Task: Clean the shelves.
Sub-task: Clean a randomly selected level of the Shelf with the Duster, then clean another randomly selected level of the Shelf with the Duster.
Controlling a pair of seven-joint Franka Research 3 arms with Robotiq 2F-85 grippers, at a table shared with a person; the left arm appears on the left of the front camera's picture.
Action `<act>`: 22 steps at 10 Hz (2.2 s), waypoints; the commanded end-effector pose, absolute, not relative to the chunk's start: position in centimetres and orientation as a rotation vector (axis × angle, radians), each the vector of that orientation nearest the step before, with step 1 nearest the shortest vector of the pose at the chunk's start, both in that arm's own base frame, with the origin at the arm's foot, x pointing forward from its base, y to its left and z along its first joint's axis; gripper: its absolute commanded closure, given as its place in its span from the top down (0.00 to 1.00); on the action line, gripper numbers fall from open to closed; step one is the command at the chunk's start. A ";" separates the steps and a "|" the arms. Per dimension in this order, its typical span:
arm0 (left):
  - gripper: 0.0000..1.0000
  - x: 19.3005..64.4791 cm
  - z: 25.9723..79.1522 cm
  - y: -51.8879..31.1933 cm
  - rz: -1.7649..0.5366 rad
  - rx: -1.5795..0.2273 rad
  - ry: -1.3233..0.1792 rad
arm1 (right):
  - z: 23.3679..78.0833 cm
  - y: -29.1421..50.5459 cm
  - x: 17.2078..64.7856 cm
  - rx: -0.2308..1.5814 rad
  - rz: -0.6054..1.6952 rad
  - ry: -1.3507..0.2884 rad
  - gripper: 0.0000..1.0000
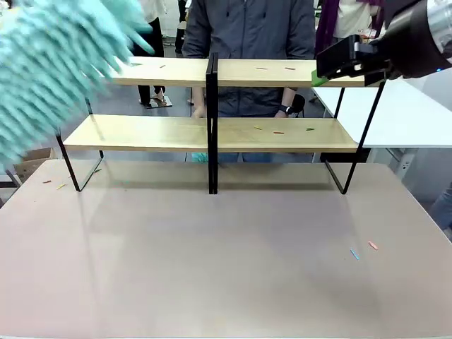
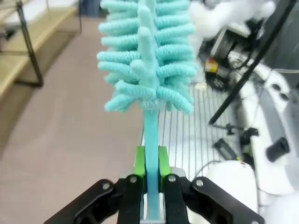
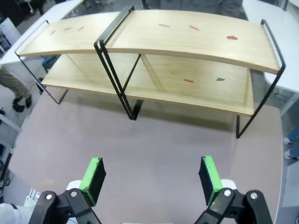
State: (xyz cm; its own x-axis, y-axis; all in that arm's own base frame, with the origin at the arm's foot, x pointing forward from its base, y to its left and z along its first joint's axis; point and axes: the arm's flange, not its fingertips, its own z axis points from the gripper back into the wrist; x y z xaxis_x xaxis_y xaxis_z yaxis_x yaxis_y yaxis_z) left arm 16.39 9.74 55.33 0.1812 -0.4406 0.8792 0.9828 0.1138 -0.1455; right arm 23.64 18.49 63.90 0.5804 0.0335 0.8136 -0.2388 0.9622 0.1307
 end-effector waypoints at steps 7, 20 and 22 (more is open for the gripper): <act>0.13 21.0 54.9 11.2 -0.972 -1.057 -0.840 | 63.8 18.5 23.7 0.239 0.160 -0.941 1.00; 0.13 23.9 56.2 32.5 -0.198 -1.077 -1.284 | 63.8 18.5 23.7 0.239 0.160 -0.941 1.00; 0.13 23.9 56.2 32.5 -0.198 -1.077 -1.284 | 63.8 18.5 23.7 0.239 0.160 -0.941 1.00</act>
